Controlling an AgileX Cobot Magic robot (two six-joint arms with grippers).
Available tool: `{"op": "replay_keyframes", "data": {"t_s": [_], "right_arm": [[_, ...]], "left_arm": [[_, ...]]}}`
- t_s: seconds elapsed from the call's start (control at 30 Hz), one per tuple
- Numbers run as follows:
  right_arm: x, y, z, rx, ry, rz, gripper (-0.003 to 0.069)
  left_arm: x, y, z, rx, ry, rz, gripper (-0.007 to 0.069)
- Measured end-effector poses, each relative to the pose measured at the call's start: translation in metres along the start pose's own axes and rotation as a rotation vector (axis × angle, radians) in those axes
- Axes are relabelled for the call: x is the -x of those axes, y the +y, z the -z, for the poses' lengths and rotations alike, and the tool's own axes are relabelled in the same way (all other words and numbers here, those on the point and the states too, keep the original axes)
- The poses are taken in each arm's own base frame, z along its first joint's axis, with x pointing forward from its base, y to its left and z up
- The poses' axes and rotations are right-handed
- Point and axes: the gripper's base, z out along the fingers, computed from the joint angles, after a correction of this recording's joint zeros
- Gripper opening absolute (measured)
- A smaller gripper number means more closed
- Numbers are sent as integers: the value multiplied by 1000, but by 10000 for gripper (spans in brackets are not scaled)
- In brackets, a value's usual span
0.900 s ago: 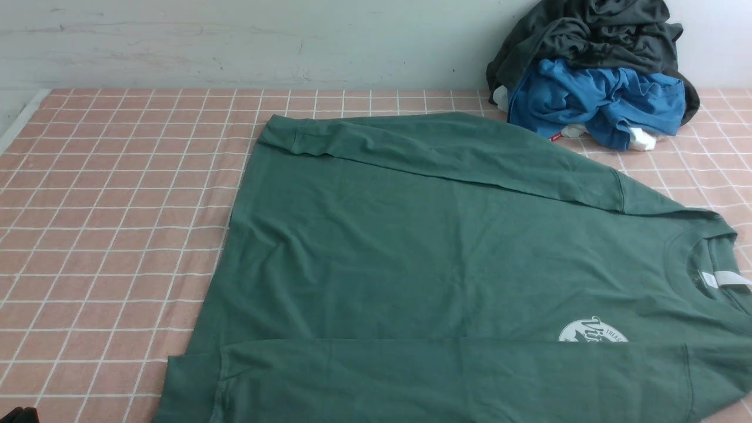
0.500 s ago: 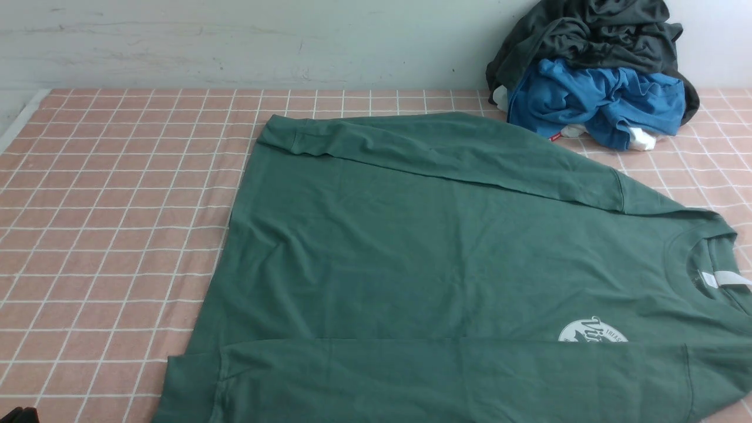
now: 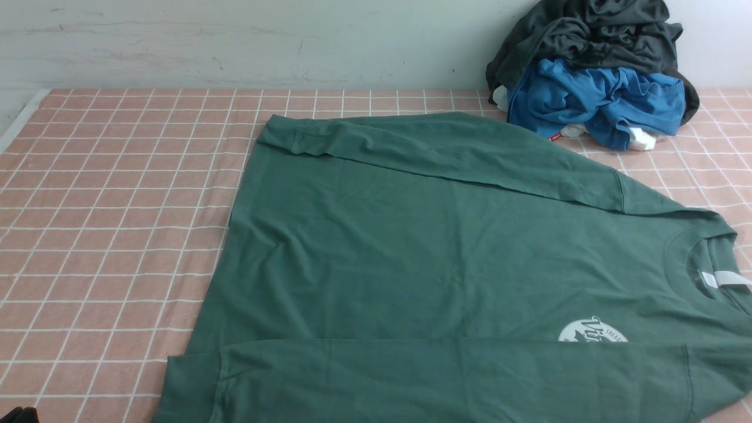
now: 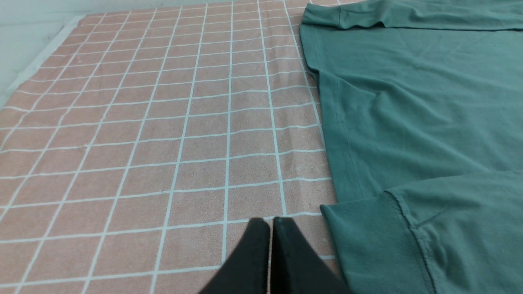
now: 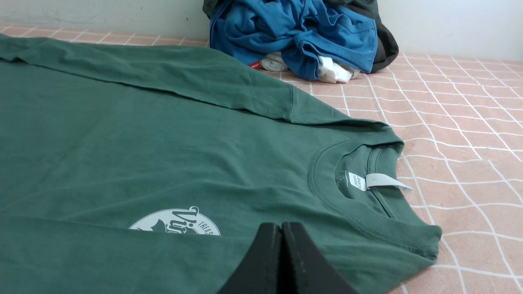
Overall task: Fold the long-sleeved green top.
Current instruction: Use the left arm to clamp the cuff closest to it
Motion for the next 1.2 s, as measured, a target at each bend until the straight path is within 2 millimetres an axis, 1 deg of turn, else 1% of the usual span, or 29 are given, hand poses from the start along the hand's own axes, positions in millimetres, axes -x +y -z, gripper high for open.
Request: {"op": "replay_keyframes", "data": {"t_s": [0.27, 0.37, 0.43, 0.57, 0.6, 0.67, 0.7, 0.73, 0.77, 0.8, 0.83, 0.87, 0.9, 0.93, 0.97, 1.0, 1.03, 1.07, 1.13, 1.17, 1.2], "right_arm": [[0, 0, 0, 0, -2, 4, -14], [5, -1, 0, -12, -69, 3, -14], [13, -2, 1, -28, -155, 3, -14], [37, -7, 8, -78, -434, -6, -14], [38, -7, 9, -80, -450, -6, -14], [54, -10, 18, -97, -648, -61, -14], [55, -10, 19, -97, -663, -68, -14], [63, -12, 27, -90, -792, -131, -14], [64, -12, 28, -85, -805, -149, -14], [68, -14, 33, -69, -890, -217, -14], [72, -15, 38, -56, -955, -278, -14], [72, -15, 38, -53, -955, -284, -14], [77, -17, 42, -37, -997, -343, -14], [78, -17, 42, -36, -998, -347, -14], [93, -18, 47, -25, -1011, -350, -14], [106, -18, 51, -18, -1013, -326, -14], [118, -17, 55, -12, -1015, -294, -14], [134, -16, 56, -11, -978, -238, -14], [165, -14, 59, -16, -911, -124, -14], [168, -14, 56, -18, -889, -114, -14], [187, -16, 49, -33, -759, -59, -14]], "left_arm": [[1, 0, 0, 0, -8, 0, -7], [7, 0, 0, -1, -95, 0, -7], [16, 0, 1, -2, -194, 0, -7], [34, 0, 7, -4, -401, 0, -7], [35, 0, 7, -4, -413, 0, -7], [49, -1, 14, -11, -580, 17, -7], [49, -1, 14, -12, -580, 20, -7], [58, -1, 21, -28, -701, 55, -7], [58, -1, 22, -30, -714, 60, -7], [65, -1, 27, -50, -807, 97, -7], [69, -1, 31, -70, -853, 135, -7], [70, -1, 32, -71, -857, 135, -7], [83, -2, 38, -87, -867, 139, -7], [85, -2, 39, -86, -862, 136, -7], [107, -3, 46, -83, -824, 122, -7], [122, -3, 48, -75, -778, 117, -7], [128, -3, 47, -70, -747, 112, -7], [145, -2, 47, -54, -671, 101, -7], [171, -2, 38, -24, -524, 82, -7], [173, -1, 37, -22, -508, 81, -7], [182, -1, 19, -5, -381, 79, -7]]}}
